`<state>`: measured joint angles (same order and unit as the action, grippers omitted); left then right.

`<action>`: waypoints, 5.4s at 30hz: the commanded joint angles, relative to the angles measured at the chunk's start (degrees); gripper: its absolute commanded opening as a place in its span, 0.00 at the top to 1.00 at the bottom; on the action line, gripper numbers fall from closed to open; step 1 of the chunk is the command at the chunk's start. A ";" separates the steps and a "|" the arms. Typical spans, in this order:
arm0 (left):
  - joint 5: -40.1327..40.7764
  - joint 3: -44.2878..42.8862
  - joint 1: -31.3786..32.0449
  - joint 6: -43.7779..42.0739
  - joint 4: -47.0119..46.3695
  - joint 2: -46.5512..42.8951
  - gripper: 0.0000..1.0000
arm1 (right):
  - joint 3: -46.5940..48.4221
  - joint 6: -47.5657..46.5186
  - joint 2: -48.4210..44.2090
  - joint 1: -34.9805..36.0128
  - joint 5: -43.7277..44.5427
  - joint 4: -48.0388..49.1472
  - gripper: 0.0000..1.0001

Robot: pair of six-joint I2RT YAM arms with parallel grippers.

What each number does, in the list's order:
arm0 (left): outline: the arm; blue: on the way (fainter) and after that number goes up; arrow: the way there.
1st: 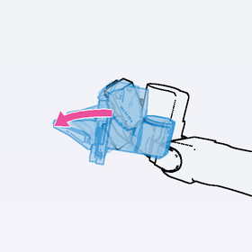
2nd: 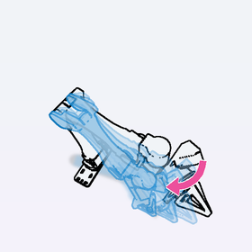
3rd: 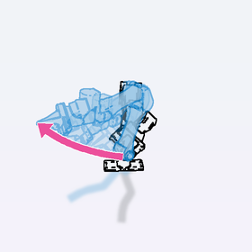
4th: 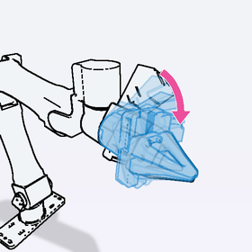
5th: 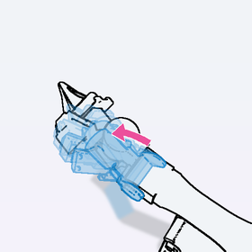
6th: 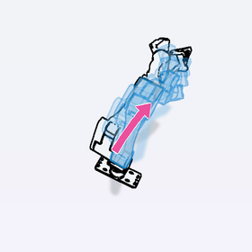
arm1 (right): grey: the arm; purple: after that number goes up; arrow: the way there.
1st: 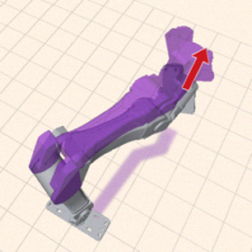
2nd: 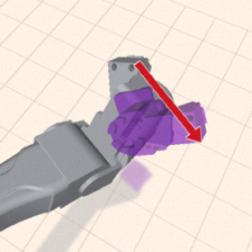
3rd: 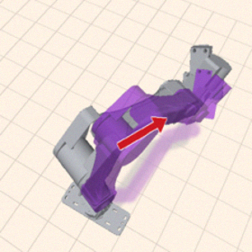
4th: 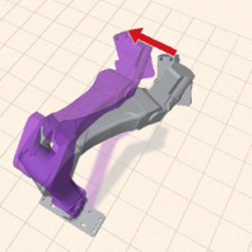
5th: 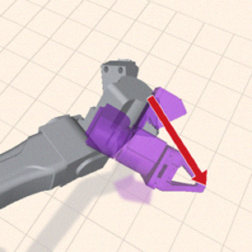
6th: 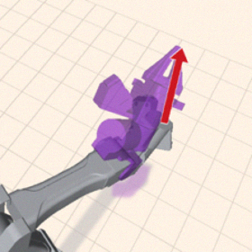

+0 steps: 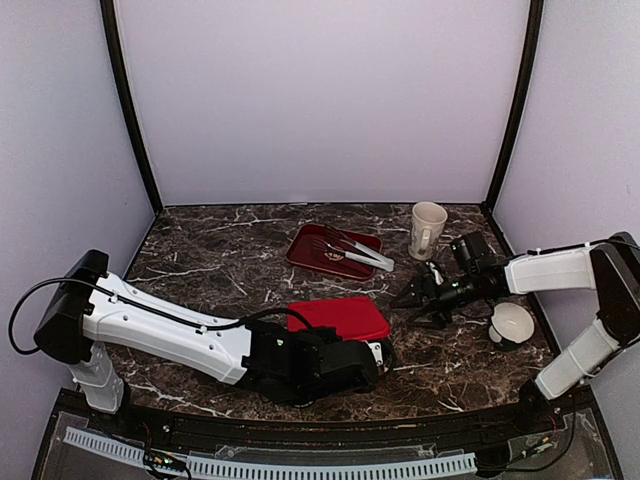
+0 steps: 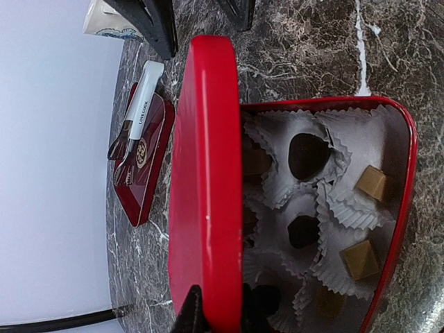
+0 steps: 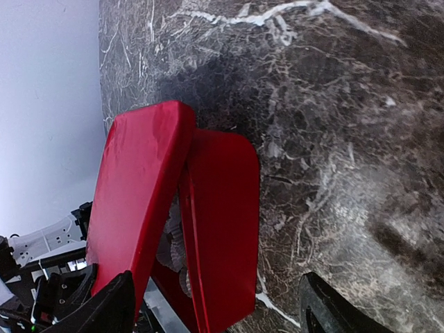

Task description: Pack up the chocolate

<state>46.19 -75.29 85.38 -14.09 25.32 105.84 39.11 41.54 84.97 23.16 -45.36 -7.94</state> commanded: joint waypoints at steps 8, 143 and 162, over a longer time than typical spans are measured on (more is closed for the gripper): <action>-20.29 3.47 2.84 8.11 3.40 2.35 0.99 | 6.27 -2.55 8.88 6.17 1.89 3.46 0.18; -70.56 36.99 -36.36 62.85 -26.66 -12.78 0.12 | -10.41 23.57 7.85 23.00 6.22 44.86 0.15; -59.19 30.77 -35.11 61.37 -4.56 -21.29 0.01 | -3.15 17.45 6.93 22.46 8.69 28.76 0.14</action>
<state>-15.00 -44.66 50.02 48.90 11.22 86.63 34.98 62.78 94.89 45.95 -37.89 24.99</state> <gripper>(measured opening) 0.988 0.862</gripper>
